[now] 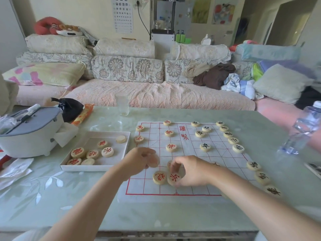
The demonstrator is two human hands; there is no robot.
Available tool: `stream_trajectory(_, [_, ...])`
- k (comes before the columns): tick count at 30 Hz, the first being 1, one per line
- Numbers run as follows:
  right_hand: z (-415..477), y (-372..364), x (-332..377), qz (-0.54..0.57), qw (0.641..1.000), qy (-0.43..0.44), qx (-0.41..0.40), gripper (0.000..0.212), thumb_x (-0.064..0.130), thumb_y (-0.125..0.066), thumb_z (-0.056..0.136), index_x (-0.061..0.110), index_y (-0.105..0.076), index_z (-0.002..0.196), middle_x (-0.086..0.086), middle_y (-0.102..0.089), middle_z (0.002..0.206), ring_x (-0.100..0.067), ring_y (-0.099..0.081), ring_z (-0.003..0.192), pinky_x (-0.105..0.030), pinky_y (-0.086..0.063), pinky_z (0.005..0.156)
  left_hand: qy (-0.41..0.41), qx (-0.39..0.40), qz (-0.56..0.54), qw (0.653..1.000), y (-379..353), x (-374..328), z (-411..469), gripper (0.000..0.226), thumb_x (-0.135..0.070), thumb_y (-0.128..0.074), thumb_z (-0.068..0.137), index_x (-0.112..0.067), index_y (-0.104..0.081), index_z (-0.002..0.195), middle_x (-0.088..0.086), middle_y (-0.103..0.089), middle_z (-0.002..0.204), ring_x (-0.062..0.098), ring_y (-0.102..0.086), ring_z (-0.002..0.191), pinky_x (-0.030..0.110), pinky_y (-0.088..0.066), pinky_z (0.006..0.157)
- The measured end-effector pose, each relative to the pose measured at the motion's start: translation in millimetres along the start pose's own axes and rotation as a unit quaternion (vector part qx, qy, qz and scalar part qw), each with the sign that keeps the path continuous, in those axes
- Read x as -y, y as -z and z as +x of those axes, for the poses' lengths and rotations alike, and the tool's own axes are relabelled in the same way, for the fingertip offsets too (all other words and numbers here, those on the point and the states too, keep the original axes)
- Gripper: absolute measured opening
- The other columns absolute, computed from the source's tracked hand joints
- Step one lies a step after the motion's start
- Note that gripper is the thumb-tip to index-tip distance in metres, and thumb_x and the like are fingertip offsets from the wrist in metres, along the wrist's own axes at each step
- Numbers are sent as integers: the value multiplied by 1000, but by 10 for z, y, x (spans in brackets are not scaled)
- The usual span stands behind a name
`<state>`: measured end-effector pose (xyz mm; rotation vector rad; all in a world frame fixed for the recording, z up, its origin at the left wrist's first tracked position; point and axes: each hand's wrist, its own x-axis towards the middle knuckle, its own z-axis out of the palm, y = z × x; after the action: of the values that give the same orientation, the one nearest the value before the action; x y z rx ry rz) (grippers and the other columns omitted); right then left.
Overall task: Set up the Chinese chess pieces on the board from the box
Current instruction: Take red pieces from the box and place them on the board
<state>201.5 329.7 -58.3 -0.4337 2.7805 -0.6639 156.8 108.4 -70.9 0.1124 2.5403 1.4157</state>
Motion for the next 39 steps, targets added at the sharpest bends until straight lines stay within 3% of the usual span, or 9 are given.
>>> stream_trajectory(4, [-139,-21,49,-53,998,15,41,33,38,-85,68,34,-66,94,25,-61,84,16,-53,69,-9,-37,55,-9,7,16,1000,-95,-27,-51,32,-5,-49,94,-27,-70,103,3,-69,105,24,-69,93,40,-58,84])
stream_trajectory(10, [-157,-50,95,-106,992,19,60,31,49,-80,66,36,-69,93,19,-63,99,-1,-58,89,-28,-52,79,-13,12,-24,1000,-63,27,-138,22,-11,-57,94,-30,-69,97,3,-72,93,19,-72,83,34,-60,78])
stream_trajectory(19, [51,-165,381,54,993,64,-81,29,35,-78,78,37,-60,100,21,-47,98,7,-50,80,-13,-32,64,25,19,-163,986,83,130,-242,14,-7,-64,90,-3,-64,104,19,-72,98,28,-72,87,39,-59,83])
stream_trajectory(25, [238,-283,612,83,985,106,-111,26,30,-81,77,33,-61,93,19,-54,94,7,-51,71,-9,-37,62,18,22,-196,980,215,131,-383,21,-9,-67,88,5,-64,104,12,-73,86,19,-71,74,29,-60,76])
stream_trajectory(27, [300,-316,676,63,985,106,-124,25,34,-80,78,34,-60,93,19,-57,97,12,-49,71,-11,-34,62,13,-20,-148,989,273,188,-379,19,-14,-65,90,-3,-64,105,8,-73,87,20,-71,78,30,-59,75])
stream_trajectory(29, [370,-343,729,34,987,90,-129,24,38,-77,79,34,-59,95,18,-61,107,8,-52,79,-21,-39,70,-34,-84,26,996,360,299,-364,16,-19,-61,91,-17,-63,106,-4,-69,90,18,-66,87,30,-54,77])
stream_trajectory(33, [459,-452,798,-13,993,56,-103,26,47,-73,79,34,-61,99,19,-64,107,-9,-58,99,-31,-47,83,-107,-142,353,919,575,575,-394,35,-30,-56,92,-32,-56,127,-6,-52,128,21,-38,128,36,-39,102])
stream_trajectory(36, [513,-606,801,-35,994,51,-93,28,54,-71,79,35,-62,97,20,-65,99,-7,-56,86,-27,-43,73,-38,-78,379,921,693,716,-424,53,-40,-57,90,-34,-43,141,-4,-39,144,25,-17,141,44,-29,111])
stream_trajectory(39, [555,-720,807,-43,991,66,-108,27,55,-69,81,35,-62,98,18,-65,101,-9,-56,96,-29,-44,79,-30,-44,372,927,716,795,-440,56,-41,-57,90,-36,-39,143,-3,-40,143,24,-11,145,46,-24,113])
